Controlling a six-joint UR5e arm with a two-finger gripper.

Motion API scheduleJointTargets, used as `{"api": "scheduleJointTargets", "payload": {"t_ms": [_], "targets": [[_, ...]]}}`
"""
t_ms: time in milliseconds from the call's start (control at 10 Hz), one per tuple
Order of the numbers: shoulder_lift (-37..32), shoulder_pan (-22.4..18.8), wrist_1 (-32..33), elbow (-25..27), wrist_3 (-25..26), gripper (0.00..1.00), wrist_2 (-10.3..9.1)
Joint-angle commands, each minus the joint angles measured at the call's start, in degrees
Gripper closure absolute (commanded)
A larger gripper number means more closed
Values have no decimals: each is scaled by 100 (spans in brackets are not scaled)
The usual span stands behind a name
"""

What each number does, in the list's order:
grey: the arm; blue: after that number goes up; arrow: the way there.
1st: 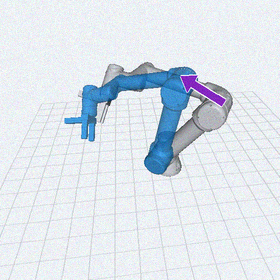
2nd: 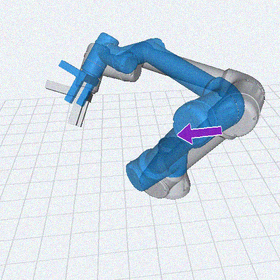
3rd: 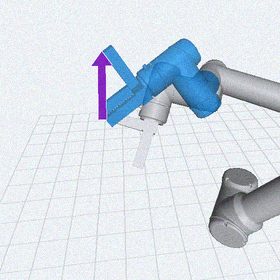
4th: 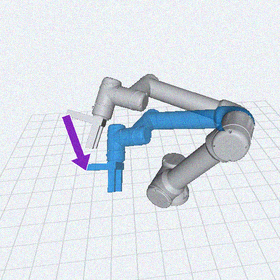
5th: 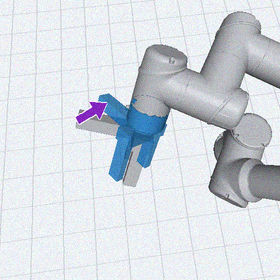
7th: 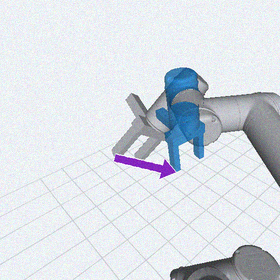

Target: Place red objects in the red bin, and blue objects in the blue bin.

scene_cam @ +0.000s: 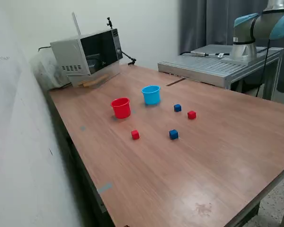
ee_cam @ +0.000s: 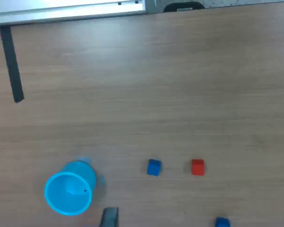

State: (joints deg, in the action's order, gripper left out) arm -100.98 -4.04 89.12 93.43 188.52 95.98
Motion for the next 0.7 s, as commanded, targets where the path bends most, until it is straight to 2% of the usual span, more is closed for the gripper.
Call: {"api": "scheduleJointTargets", "payload": {"t_ms": [0,500,600], "targets": [[17,0,26,-87,-17,0,0],[17,-79,123,-35,53,0,-26],[52,-70,375,-35,53,0,-26]]}}
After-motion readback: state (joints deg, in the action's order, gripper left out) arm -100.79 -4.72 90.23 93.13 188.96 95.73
